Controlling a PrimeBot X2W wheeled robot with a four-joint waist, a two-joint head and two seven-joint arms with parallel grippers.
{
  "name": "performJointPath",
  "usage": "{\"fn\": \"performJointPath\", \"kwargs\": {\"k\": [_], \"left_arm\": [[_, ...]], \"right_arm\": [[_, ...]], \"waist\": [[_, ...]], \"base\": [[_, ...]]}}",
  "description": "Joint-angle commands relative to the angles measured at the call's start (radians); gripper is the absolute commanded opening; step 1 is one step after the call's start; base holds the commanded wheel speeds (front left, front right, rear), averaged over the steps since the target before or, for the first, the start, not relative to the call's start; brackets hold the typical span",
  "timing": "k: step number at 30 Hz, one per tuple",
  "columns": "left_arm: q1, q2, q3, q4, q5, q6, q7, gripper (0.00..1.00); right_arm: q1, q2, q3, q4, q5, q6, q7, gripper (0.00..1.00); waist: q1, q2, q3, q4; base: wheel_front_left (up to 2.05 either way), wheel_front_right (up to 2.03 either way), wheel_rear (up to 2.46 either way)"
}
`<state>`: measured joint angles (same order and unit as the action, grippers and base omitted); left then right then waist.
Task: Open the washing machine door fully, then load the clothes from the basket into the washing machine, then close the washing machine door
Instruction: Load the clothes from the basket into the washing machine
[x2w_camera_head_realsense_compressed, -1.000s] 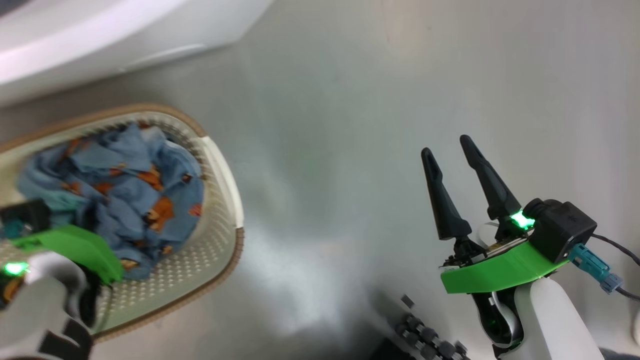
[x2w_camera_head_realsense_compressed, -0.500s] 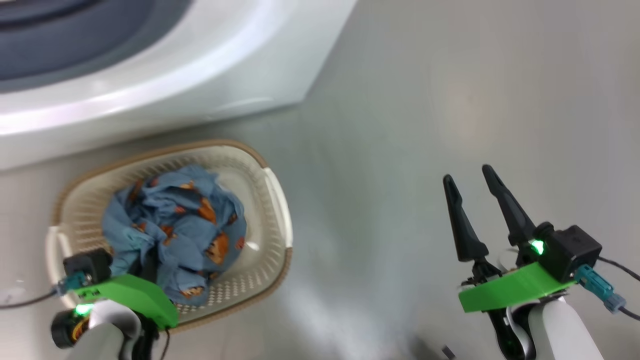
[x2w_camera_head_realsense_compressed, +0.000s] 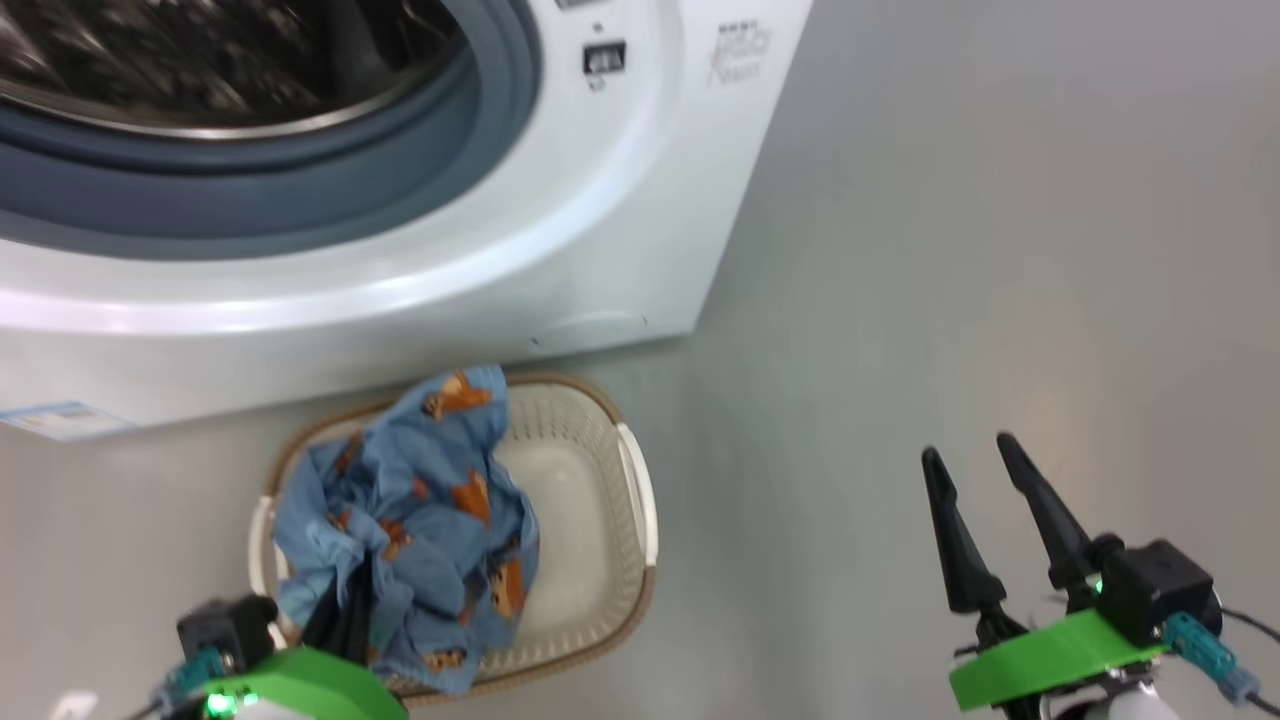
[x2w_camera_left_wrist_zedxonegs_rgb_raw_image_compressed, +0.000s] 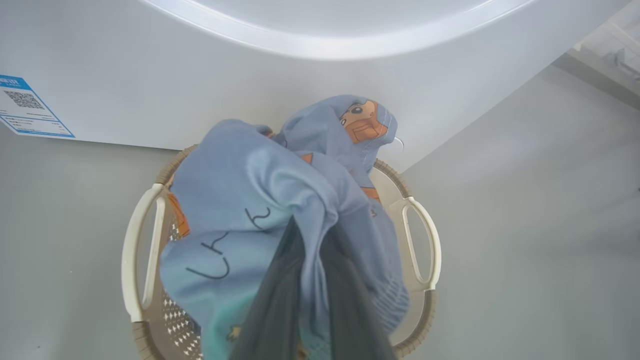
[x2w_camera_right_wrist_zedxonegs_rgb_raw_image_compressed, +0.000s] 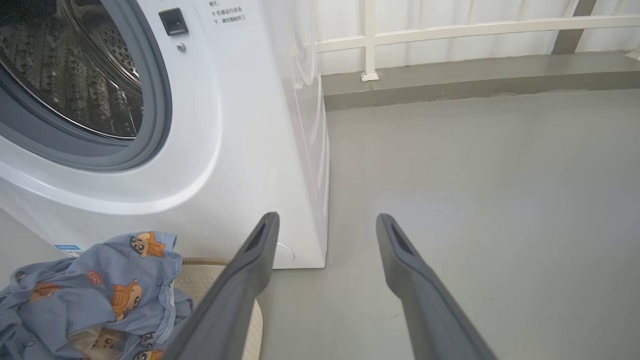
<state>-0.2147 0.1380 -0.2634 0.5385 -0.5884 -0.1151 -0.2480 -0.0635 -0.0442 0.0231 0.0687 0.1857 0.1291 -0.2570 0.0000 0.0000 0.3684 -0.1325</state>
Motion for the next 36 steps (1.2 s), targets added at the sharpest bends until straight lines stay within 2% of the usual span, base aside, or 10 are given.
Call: {"fn": "performJointPath", "kwargs": {"k": [1,13,24,36], "left_arm": [[0.029,0.009,0.042,-0.04,0.017,0.007,-0.014,0.0],[0.206,-0.048,0.142,-0.263,0.142,0.016,-0.014,0.0],[0.294,-0.079,0.175,-0.37,0.21,0.013,-0.014,0.0],[0.358,-0.087,0.195,-0.476,0.249,0.012,-0.014,0.0]], "right_arm": [[0.024,-0.006,0.017,-0.02,-0.004,0.002,-0.005,1.0],[0.118,-0.006,-0.022,-0.032,-0.019,0.002,-0.005,1.0],[0.184,-0.006,-0.054,-0.047,-0.045,0.002,-0.005,1.0],[0.232,-0.006,-0.058,-0.055,-0.067,0.002,-0.005,1.0]], "waist": [[0.0,0.0,-0.094,0.048],[0.0,0.0,-0.209,0.065],[0.0,0.0,-0.291,0.093],[0.0,0.0,-0.358,0.119]], "base": [[0.0,0.0,0.0],[0.0,0.0,0.0],[0.0,0.0,0.0],[0.0,0.0,0.0]]}}
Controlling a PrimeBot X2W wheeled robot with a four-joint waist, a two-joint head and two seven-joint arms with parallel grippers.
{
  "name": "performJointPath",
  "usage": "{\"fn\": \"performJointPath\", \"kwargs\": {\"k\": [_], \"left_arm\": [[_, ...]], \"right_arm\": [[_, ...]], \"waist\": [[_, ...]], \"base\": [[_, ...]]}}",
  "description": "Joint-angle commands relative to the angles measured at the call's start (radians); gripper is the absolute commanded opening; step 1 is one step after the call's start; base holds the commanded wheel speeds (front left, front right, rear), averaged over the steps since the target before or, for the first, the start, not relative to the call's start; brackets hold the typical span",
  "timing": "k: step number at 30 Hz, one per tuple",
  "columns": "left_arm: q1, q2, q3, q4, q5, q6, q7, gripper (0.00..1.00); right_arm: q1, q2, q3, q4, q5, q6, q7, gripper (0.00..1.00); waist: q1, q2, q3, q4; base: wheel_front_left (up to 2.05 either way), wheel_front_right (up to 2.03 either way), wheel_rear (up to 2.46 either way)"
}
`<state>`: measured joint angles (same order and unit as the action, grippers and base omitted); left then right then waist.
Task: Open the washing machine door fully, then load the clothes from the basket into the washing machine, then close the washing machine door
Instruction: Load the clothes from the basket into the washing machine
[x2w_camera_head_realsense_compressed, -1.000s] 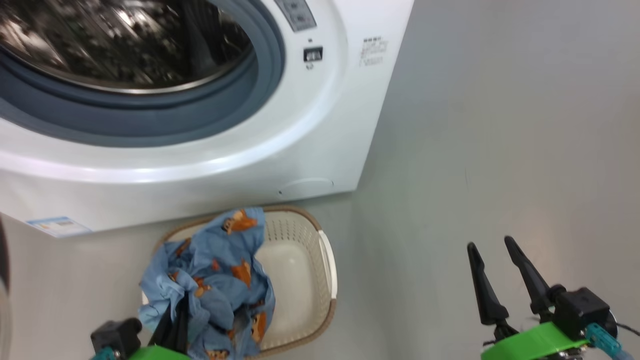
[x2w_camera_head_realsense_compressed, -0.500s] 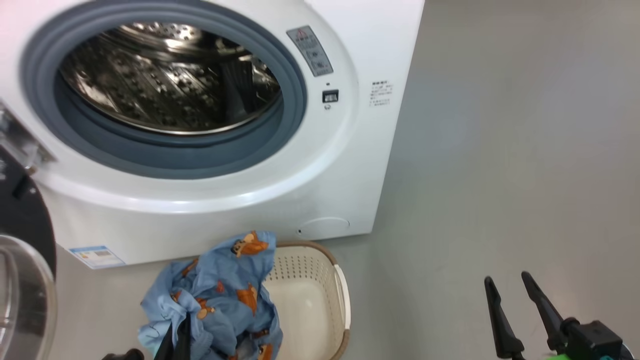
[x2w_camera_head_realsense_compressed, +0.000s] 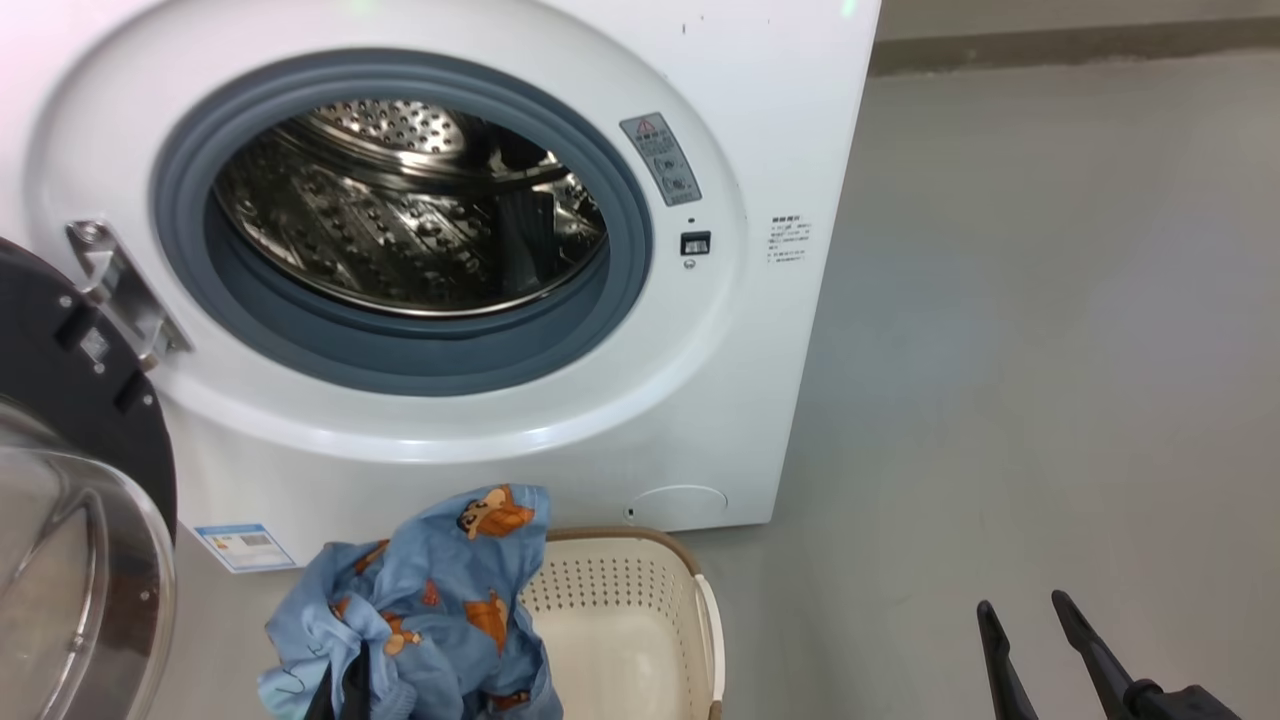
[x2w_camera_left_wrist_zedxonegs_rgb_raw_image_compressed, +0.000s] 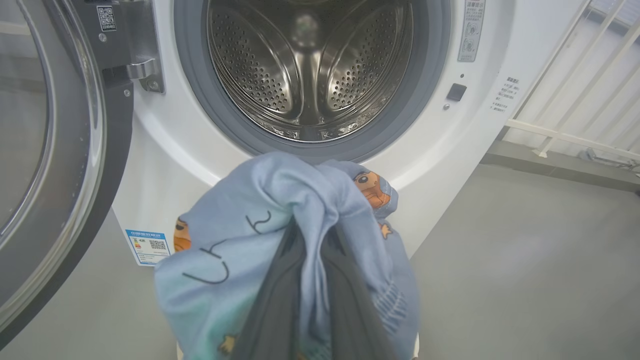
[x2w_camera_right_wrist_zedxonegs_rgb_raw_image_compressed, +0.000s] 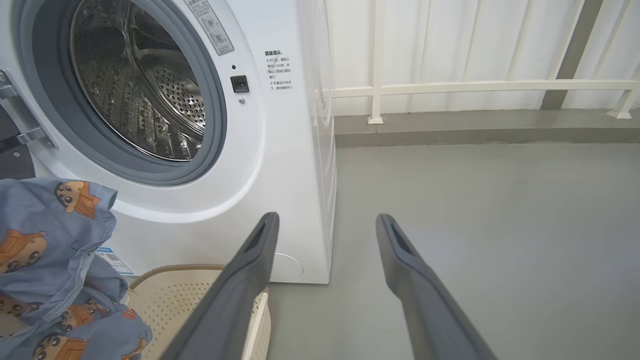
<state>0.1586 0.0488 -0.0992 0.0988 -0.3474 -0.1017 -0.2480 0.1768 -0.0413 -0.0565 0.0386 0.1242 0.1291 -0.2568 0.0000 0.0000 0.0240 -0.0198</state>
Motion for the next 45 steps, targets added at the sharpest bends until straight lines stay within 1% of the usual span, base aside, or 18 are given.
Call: {"fn": "performJointPath", "kwargs": {"k": [1,14,27,32,34,40,45], "left_arm": [[-0.011,0.002,0.032,-0.046,0.012,-0.001,-0.014,0.0],[0.023,0.002,0.027,-0.105,0.016,0.013,-0.014,0.0],[-0.004,0.002,0.025,-0.118,0.012,0.017,-0.014,0.0],[-0.055,0.001,0.038,-0.108,0.008,0.018,-0.014,0.0],[-0.097,0.002,0.051,-0.1,0.009,0.015,-0.014,0.0],[-0.208,0.023,0.088,-0.062,0.009,0.012,-0.014,0.0],[-0.347,0.048,0.122,-0.019,0.001,0.015,-0.014,0.0]], "right_arm": [[-0.007,-0.009,0.022,-0.025,-0.005,0.002,-0.005,1.0],[0.011,-0.014,0.025,-0.024,-0.004,0.002,-0.005,1.0],[0.002,-0.012,0.039,-0.027,-0.003,0.002,-0.005,1.0],[-0.013,-0.01,0.048,-0.025,0.004,0.002,-0.005,1.0],[-0.027,-0.01,0.052,-0.027,0.009,0.002,-0.005,1.0],[-0.07,-0.009,0.069,-0.026,0.039,0.002,-0.005,1.0],[-0.111,-0.009,0.102,-0.024,0.06,0.002,-0.005,1.0]], "waist": [[0.0,0.0,-0.016,0.006],[0.0,0.0,-0.044,0.008],[0.0,0.0,-0.023,-0.003],[0.0,0.0,0.008,-0.022],[0.0,0.0,0.038,-0.039],[0.0,0.0,0.116,-0.08],[0.0,0.0,0.189,-0.117]], "base": [[0.0,0.0,0.0],[0.0,0.0,0.0],[0.0,0.0,0.0],[0.0,0.0,0.0],[0.0,0.0,0.0],[0.0,0.0,0.0],[0.0,0.0,0.0]]}}
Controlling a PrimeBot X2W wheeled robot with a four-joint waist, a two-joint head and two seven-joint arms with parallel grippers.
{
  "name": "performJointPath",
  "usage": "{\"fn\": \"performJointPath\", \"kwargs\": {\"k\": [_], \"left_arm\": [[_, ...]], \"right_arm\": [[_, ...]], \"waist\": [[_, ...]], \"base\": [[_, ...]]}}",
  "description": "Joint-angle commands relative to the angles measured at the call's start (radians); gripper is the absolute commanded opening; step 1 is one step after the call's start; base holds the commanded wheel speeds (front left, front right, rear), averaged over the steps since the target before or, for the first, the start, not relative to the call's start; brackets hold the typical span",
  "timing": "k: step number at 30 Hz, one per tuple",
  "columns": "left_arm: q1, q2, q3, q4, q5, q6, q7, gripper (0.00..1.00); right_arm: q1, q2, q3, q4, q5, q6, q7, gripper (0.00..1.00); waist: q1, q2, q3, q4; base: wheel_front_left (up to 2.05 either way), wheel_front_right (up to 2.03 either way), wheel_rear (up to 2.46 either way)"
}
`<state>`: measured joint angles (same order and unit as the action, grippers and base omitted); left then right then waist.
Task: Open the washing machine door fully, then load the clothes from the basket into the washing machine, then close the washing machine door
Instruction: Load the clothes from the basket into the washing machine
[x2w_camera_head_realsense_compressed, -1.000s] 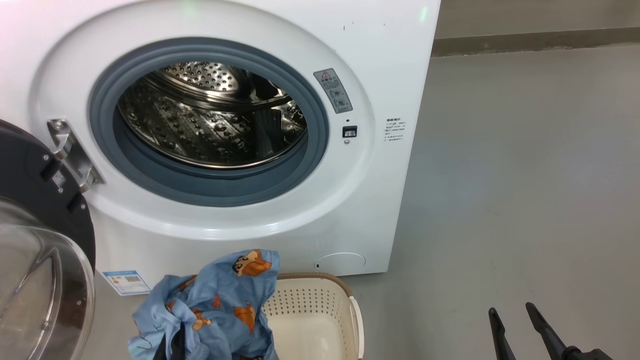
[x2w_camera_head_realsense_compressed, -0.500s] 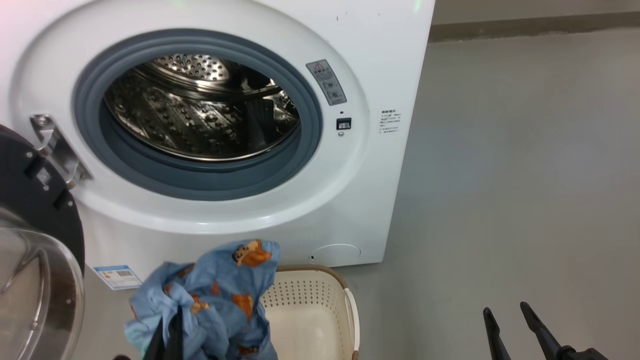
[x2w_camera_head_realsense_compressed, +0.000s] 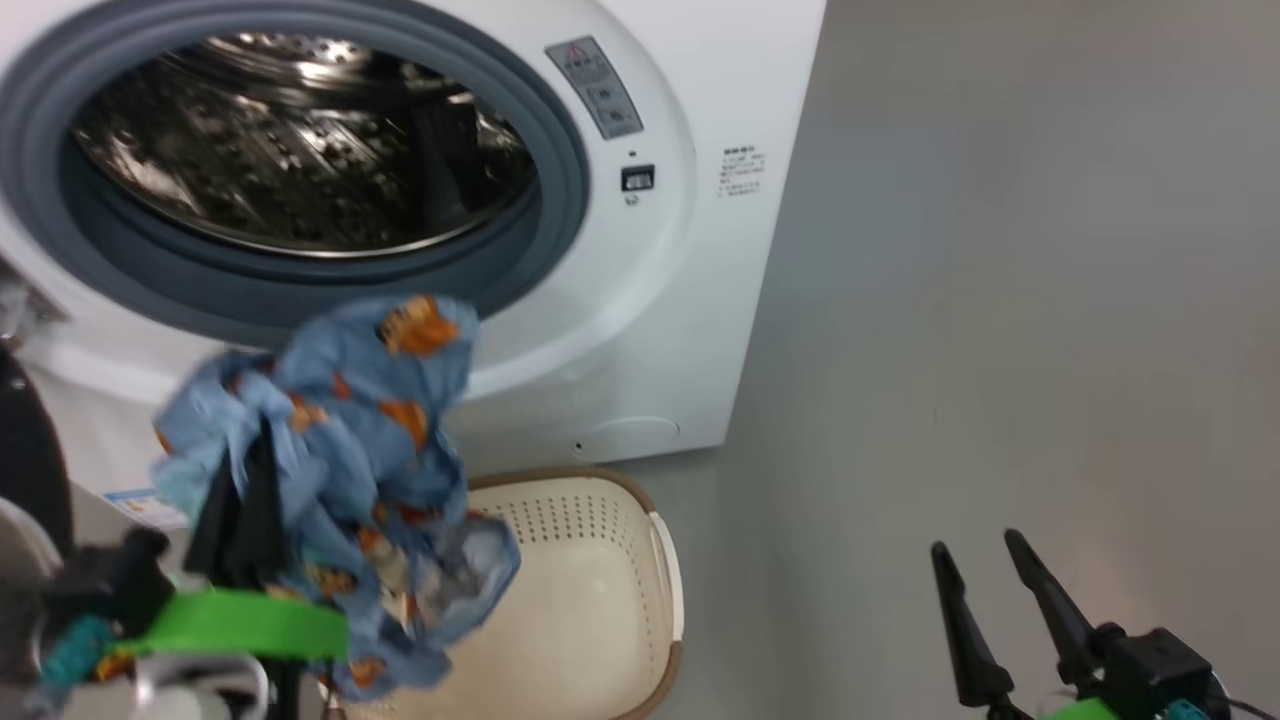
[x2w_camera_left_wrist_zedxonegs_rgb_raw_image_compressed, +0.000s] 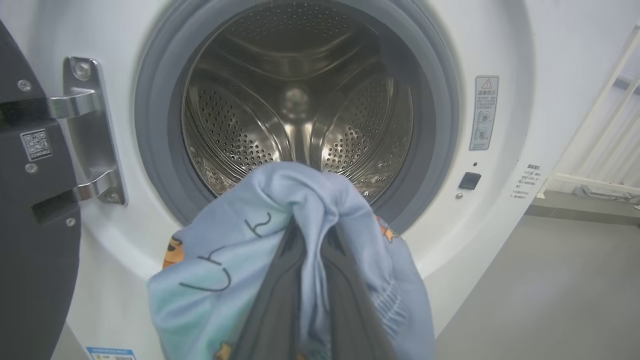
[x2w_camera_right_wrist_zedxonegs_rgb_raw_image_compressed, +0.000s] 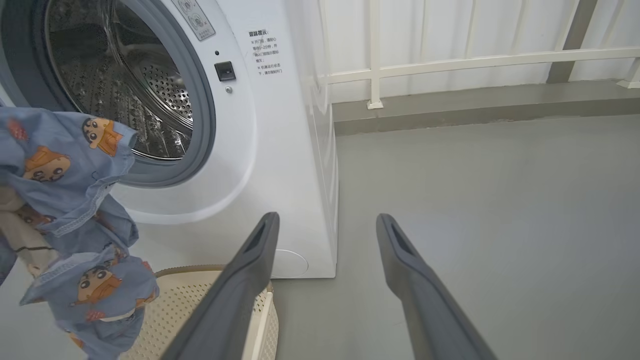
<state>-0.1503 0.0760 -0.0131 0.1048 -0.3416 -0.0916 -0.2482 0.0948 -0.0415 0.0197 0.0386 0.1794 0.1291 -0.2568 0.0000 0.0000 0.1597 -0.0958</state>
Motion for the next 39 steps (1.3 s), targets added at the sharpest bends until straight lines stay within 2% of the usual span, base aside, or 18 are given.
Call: {"fn": "performJointPath", "kwargs": {"k": [1,17,26,35,39], "left_arm": [[-0.069,0.028,0.041,-0.015,-0.005,0.005,-0.014,0.0],[-0.506,0.191,0.091,0.281,0.024,0.009,-0.01,0.0],[-0.673,0.248,0.104,0.464,0.051,0.007,-0.013,0.0],[-0.842,0.293,0.095,0.57,0.105,0.004,-0.013,0.0],[-0.928,0.335,0.087,0.618,0.122,-0.005,-0.013,0.0]], "right_arm": [[-0.038,-0.009,0.035,-0.023,0.01,0.002,-0.005,1.0],[-0.142,-0.009,0.15,-0.007,0.093,0.002,-0.005,1.0],[-0.161,-0.009,0.187,-0.007,0.102,0.002,-0.005,1.0],[-0.188,-0.009,0.22,-0.007,0.107,0.002,-0.005,1.0],[-0.203,-0.009,0.248,-0.008,0.115,0.002,-0.005,1.0]], "waist": [[0.0,0.0,0.068,-0.049],[0.0,0.0,0.26,-0.199],[0.0,0.0,0.324,-0.242],[0.0,0.0,0.402,-0.267],[0.0,0.0,0.437,-0.286]], "base": [[0.0,0.0,0.0],[0.0,0.0,0.0],[0.0,0.0,0.0],[0.0,0.0,0.0],[0.0,0.0,0.0]]}}
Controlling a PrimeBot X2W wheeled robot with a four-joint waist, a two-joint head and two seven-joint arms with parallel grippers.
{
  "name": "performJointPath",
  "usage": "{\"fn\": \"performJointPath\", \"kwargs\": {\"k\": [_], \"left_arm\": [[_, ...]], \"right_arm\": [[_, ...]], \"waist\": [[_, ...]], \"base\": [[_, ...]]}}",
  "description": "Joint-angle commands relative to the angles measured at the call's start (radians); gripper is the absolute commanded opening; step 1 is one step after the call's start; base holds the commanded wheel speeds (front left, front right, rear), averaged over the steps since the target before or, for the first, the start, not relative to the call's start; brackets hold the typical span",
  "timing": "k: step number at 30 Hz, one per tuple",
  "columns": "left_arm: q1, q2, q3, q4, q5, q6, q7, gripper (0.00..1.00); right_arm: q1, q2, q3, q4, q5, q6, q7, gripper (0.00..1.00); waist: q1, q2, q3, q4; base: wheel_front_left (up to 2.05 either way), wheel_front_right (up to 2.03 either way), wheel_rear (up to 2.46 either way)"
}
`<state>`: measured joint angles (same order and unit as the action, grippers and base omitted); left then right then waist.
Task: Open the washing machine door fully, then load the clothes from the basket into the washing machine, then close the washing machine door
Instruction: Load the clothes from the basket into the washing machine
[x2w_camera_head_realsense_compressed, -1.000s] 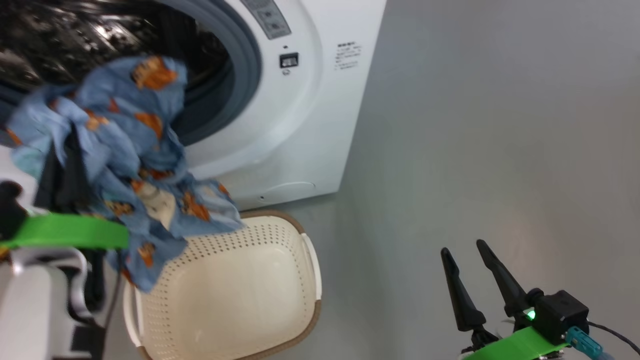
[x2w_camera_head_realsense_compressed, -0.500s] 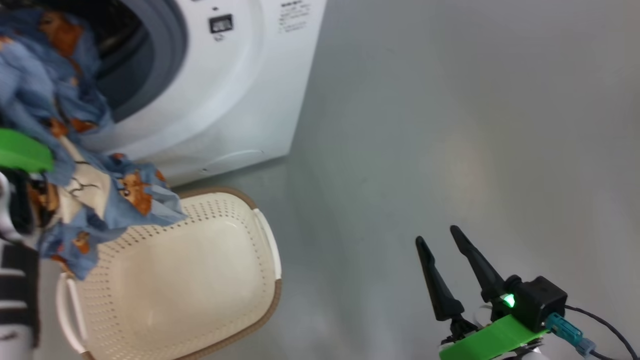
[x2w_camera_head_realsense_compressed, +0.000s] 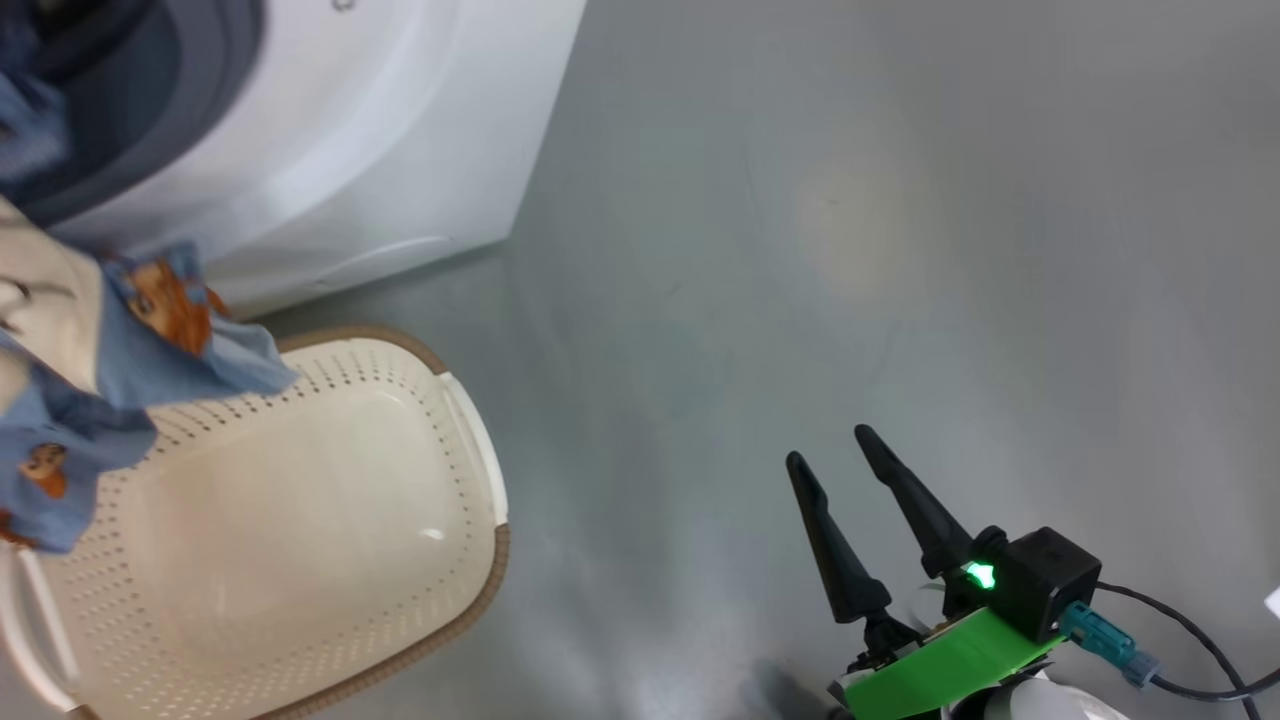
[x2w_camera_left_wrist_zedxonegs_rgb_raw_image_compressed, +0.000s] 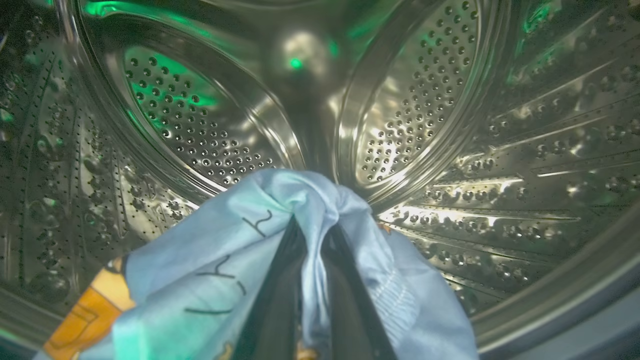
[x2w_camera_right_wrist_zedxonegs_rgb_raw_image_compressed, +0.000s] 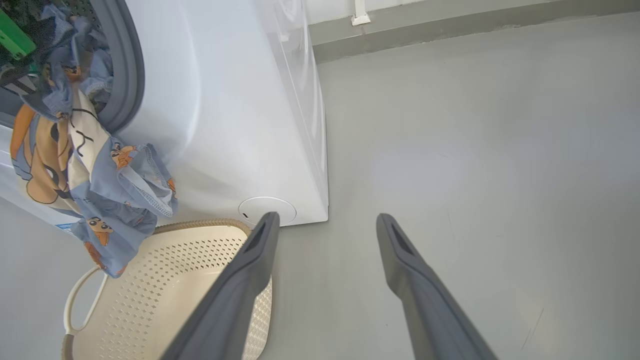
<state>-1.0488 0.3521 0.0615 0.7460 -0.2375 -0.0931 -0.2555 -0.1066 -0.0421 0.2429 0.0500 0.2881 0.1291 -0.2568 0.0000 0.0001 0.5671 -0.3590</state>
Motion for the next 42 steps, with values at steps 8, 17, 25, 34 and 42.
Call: {"fn": "performJointPath", "kwargs": {"k": [8,17,25,34,42], "left_arm": [[-0.17,0.115,-0.026,0.026,0.058,-0.019,-0.006,0.0],[-0.259,0.143,-0.025,0.029,0.076,-0.018,-0.006,0.0],[-0.279,0.149,-0.05,0.117,0.111,-0.001,-0.006,0.0],[-0.277,0.119,-0.06,0.169,0.119,0.044,-0.006,1.0],[-0.232,0.058,-0.067,0.206,0.118,0.097,-0.006,1.0]], "right_arm": [[-0.023,-0.008,0.065,-0.014,0.009,0.002,-0.005,1.0],[-0.038,-0.008,0.094,-0.009,0.007,0.002,-0.005,1.0],[-0.038,-0.008,0.1,-0.002,0.012,0.002,-0.005,1.0],[-0.048,-0.008,0.094,0.005,0.012,0.002,-0.005,1.0],[-0.045,-0.008,0.072,0.013,0.001,0.002,-0.005,1.0]], "waist": [[0.0,-0.0001,0.09,-0.057],[0.0,-0.0001,0.12,-0.081],[0.0,-0.0001,0.118,-0.074],[0.0,-0.0001,0.091,-0.042],[0.0,-0.0001,0.026,0.006]], "base": [[0.0,0.0,0.0],[0.0,0.0,0.0],[0.0,0.0,0.0],[0.0,0.0,0.0],[0.0,0.0,0.0]]}}
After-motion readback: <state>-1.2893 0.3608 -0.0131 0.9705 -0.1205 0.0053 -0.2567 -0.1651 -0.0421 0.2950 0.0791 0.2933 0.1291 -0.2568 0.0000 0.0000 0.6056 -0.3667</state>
